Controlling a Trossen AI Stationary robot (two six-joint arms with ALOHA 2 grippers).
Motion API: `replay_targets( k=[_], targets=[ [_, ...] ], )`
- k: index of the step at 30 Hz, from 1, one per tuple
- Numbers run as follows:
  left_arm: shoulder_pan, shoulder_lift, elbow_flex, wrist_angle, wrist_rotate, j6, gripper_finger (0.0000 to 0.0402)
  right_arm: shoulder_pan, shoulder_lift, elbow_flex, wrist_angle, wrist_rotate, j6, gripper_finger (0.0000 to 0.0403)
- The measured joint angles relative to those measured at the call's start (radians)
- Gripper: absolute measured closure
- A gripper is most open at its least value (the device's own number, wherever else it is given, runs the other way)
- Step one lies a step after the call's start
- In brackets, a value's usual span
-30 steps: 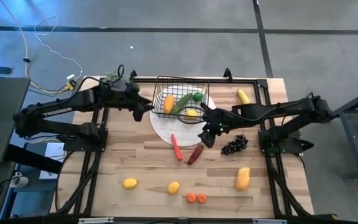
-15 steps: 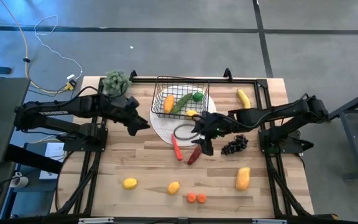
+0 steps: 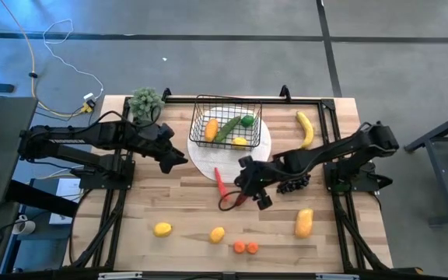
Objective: Build produce basket
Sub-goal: Put the chili pepper into the wire basket
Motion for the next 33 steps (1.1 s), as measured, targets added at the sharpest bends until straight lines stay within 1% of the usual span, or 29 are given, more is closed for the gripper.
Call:
replay_targets(
  k=[4, 10, 24, 33],
  targets=[
    [0.000, 0.000, 0.000, -0.002, -0.003, -0.002, 0.0213, 0.003, 0.052, 0.000, -0.008, -0.002, -0.009, 0.0210],
    [0.000, 0.001, 0.000, -0.003, -0.003, -0.002, 0.0213, 0.005, 0.119, 0.000, -0.018, -0.003, -0.086, 0.0210],
    [0.001, 0.001, 0.000, -0.025, -0.049, 0.001, 0.0213, 0.003, 0.230, 0.000, -0.064, -0.022, -0.087, 0.0210],
    [0.001, 0.001, 0.000, -0.025, -0.056, 0.002, 0.0213, 0.002, 0.266, -0.002, -0.059, -0.009, -0.090, 0.0210]
  ],
)
